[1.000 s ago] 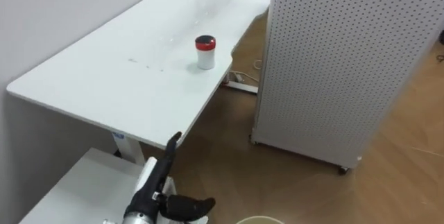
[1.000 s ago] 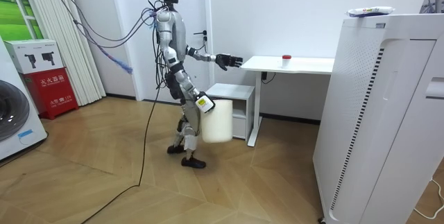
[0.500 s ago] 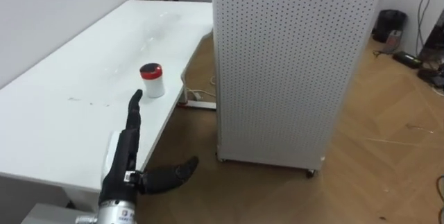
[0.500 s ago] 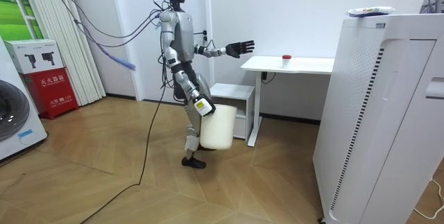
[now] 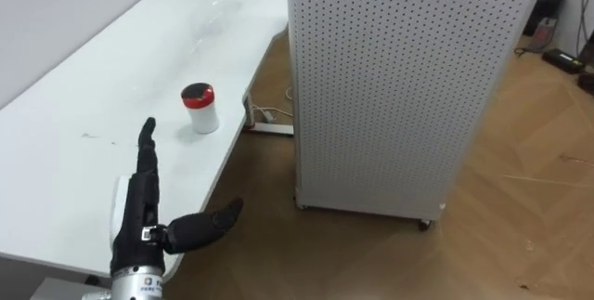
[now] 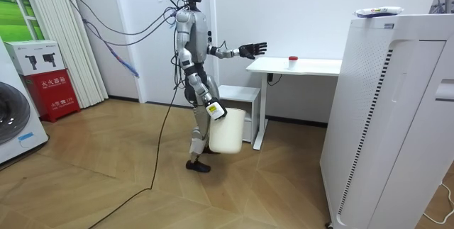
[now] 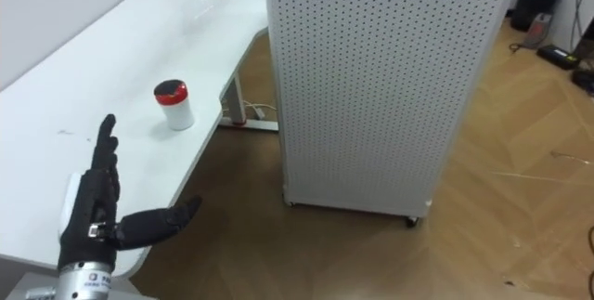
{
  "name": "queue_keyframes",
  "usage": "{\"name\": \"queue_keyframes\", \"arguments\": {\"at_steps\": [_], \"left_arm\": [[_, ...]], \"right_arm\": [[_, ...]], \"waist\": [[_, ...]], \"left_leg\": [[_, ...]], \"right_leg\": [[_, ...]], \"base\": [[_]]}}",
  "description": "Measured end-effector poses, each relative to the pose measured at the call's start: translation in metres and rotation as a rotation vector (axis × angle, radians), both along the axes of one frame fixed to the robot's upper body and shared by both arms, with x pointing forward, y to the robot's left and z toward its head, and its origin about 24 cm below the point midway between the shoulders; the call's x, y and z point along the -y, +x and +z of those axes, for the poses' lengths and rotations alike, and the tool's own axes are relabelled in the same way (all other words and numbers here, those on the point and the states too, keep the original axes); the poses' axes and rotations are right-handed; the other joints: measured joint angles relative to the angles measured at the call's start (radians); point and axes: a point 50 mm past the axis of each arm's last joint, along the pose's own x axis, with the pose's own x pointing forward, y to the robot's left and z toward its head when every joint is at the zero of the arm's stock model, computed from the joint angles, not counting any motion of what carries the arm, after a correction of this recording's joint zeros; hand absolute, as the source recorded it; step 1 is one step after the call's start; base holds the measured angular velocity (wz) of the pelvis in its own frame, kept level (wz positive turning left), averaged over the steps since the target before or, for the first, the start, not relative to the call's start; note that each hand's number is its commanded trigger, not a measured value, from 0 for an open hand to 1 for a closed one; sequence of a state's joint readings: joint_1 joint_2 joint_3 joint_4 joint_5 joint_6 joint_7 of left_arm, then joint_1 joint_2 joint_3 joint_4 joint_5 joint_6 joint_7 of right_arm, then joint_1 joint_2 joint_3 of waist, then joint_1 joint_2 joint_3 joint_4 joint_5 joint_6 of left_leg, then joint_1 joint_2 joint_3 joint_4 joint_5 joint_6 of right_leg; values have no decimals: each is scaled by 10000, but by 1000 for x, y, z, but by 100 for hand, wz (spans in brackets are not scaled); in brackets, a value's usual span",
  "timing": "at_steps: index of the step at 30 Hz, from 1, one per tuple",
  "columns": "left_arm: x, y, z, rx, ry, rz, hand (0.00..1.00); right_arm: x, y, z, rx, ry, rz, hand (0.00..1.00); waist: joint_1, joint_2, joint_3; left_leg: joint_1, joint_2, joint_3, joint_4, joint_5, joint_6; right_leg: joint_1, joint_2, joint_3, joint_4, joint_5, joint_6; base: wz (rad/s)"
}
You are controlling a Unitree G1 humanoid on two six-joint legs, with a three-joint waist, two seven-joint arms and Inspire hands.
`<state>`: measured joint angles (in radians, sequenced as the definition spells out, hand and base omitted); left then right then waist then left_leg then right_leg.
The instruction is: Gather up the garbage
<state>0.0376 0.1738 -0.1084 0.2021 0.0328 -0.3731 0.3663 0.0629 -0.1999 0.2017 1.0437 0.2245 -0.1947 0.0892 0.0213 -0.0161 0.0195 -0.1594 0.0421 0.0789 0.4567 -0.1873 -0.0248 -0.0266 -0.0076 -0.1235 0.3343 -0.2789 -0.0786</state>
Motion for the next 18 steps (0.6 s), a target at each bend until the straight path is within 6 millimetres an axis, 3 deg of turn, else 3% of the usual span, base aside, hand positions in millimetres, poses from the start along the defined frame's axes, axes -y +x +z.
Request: {"name": "queue_keyframes", "arguments": {"at_steps": [3, 7, 10, 11, 12, 13, 14, 15, 16, 18], "left_arm": [[-3, 0, 0, 37, -31, 252, 0], [-7, -2, -4, -153, -213, 504, 0], [-8, -3, -6, -213, -269, 632, 0], [-8, -3, -7, -239, -435, 723, 0], [-10, -4, -9, -299, -475, 863, 0], [-11, -4, -10, -341, -455, 906, 0], [-13, -6, -13, -479, -442, 1017, 0], [-14, -7, -15, -580, -430, 1031, 0], [-13, -6, -15, -564, -422, 995, 0], [-13, -6, -15, -580, -428, 917, 0]], "right_arm": [[0, -2, 0, -34, -1, -35, 100], [2, -3, -1, -72, -108, -110, 100], [4, -4, -1, -171, -143, -343, 100], [4, -6, -2, -277, -180, -398, 100], [4, -7, -3, -354, -170, -397, 100], [4, -8, -3, -377, -171, -399, 100], [3, -9, -4, -505, -168, -371, 100], [3, -12, -5, -647, -175, -348, 100], [2, -12, -5, -645, -171, -356, 100], [3, -12, -5, -639, -257, -441, 100]], "waist": [[54, 41, 46], [50, 95, 100], [-6, 87, 73], [105, 93, 62], [131, 126, 43], [156, 136, 37], [193, 162, -23], [162, 47, -165], [152, -7, -173], [168, -236, -194]], "left_leg": [[-564, 157, -35, 1482, -51, -5], [-1082, 307, -170, 2520, -52, 20], [-1922, -160, -253, 1829, -108, 52], [-2069, -351, -191, 776, 107, 11], [-2149, -411, 51, -294, 556, 83], [-2174, -435, 96, -748, 834, 163], [-2128, -439, 209, -1159, 1394, 355], [-2036, -446, 408, -1213, 1725, 604], [-1984, -469, 501, -1196, 1819, 746], [-1838, -639, 737, -804, 1745, 949]], "right_leg": [[9, 105, -15, 404, -262, -141], [79, 295, 150, 832, -510, -371], [59, 346, 201, 790, -581, -464], [118, 368, 253, 716, -601, -480], [260, 446, 252, 599, -643, -476], [320, 473, 254, 597, -698, -475], [471, 446, 255, 611, -862, -421], [519, 383, 244, 623, -1036, -336], [547, 329, 218, 646, -1118, -293], [792, 12, 63, 625, -1306, -9]], "base": [[-1], [3], [13], [-15], [-17], [-16], [-12], [-5], [7], [-9]]}}
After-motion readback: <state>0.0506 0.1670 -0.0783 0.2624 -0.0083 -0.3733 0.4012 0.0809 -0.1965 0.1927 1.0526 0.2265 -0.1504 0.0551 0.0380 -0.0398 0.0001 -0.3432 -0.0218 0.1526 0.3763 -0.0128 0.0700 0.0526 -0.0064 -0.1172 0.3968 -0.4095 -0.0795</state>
